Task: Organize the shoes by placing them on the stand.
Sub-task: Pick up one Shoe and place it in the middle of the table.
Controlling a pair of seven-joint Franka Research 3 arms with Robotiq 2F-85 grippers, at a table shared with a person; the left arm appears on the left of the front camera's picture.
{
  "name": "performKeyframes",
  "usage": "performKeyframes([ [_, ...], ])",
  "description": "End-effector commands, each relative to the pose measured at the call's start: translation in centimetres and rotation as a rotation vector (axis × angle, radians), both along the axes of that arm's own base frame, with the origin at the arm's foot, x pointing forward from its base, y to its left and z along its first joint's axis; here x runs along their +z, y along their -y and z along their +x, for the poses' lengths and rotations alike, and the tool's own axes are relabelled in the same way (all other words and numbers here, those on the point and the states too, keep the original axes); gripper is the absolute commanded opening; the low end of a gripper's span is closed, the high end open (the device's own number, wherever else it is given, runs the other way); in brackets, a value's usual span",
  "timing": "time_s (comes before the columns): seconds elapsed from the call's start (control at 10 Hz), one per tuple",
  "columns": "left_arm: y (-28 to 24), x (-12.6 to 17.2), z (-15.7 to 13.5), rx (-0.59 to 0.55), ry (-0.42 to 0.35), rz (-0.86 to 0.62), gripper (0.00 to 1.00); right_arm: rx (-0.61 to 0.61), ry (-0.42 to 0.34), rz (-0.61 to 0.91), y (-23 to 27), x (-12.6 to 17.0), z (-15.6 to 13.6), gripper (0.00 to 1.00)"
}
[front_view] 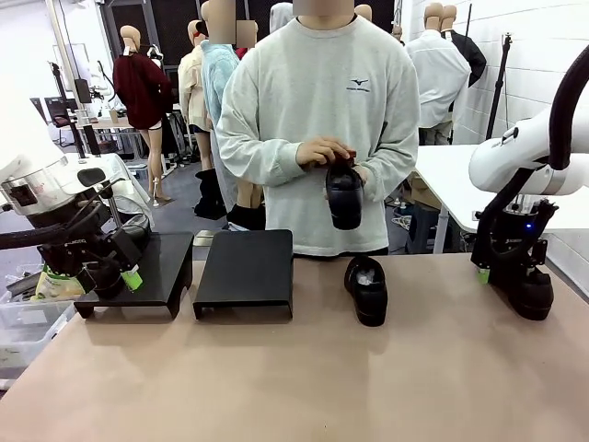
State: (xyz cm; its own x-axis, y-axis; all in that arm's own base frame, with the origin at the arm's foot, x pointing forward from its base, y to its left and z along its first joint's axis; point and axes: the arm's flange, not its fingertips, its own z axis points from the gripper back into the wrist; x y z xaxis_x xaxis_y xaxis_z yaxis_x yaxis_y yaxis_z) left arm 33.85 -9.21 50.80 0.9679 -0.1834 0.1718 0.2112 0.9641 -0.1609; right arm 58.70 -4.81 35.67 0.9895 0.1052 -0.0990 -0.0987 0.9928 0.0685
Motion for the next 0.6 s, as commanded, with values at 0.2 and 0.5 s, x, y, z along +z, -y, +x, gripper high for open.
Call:
performKeyframes([
  [0.2,-0.14,-0.08,-0.09,-0.009,-0.003,-0.016,1.0,-0.018,0.011,-0.037,1.03,-0.42,0.61,0.42],
  [0.5,-0.14,-0.08,-0.09,-0.009,-0.003,-0.016,1.0,-0.003,0.013,-0.043,1.18,-0.51,0.56,0.0],
])
